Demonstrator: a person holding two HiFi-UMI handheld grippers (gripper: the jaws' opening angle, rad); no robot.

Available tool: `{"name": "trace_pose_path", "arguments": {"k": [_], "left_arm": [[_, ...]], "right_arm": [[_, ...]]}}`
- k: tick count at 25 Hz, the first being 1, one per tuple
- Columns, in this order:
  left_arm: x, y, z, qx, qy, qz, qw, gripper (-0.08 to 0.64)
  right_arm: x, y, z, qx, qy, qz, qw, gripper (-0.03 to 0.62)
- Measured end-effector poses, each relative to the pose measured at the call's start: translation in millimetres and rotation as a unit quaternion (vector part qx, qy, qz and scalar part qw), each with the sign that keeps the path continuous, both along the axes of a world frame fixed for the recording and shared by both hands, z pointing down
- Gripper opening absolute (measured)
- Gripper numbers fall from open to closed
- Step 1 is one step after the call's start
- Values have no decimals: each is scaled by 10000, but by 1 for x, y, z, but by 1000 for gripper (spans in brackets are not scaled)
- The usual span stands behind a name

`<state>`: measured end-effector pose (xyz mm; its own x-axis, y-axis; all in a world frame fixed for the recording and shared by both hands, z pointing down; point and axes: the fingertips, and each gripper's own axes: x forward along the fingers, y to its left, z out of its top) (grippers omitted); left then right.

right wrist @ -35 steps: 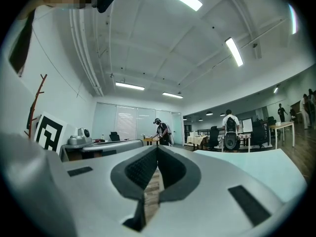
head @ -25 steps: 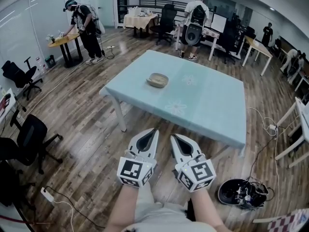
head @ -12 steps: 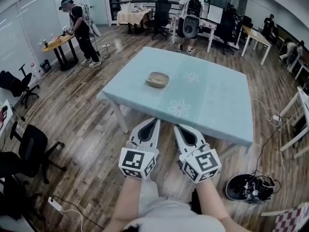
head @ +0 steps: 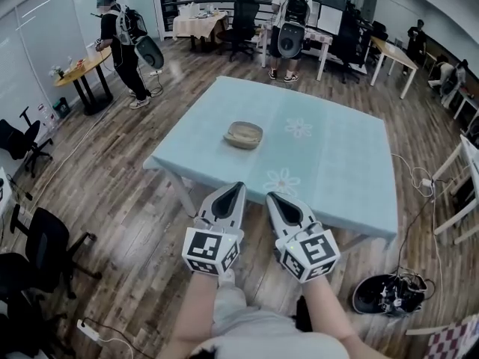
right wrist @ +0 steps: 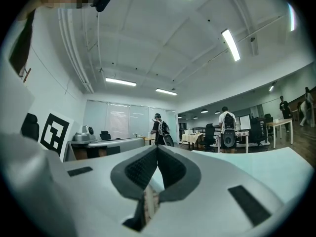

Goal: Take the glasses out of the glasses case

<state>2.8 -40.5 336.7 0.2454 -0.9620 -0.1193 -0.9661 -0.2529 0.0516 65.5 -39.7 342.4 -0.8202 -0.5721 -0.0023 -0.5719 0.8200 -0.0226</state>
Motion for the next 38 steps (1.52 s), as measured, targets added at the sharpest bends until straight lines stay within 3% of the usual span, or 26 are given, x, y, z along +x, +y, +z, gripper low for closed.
{"name": "trace_pose_path", "arguments": {"k": [23,28,33,38], "left_arm": [[-100,-122,28,-264,-34,692,9972,9],[-113,-140,35,-309,40,736,9968,9],[-127,-153,40,-393,98,799,9960,9],[-133,-163,46,-460,144,851,9952,9]], "right_arm": [[-99,-122,28,-244,170,587,9978,9],[-107,-141,33,-256,238,650,9973,9],[-118,-151,32,-440,-79,560,9974,9],[-123,-161,37,-494,39,619,9969,9]]}}
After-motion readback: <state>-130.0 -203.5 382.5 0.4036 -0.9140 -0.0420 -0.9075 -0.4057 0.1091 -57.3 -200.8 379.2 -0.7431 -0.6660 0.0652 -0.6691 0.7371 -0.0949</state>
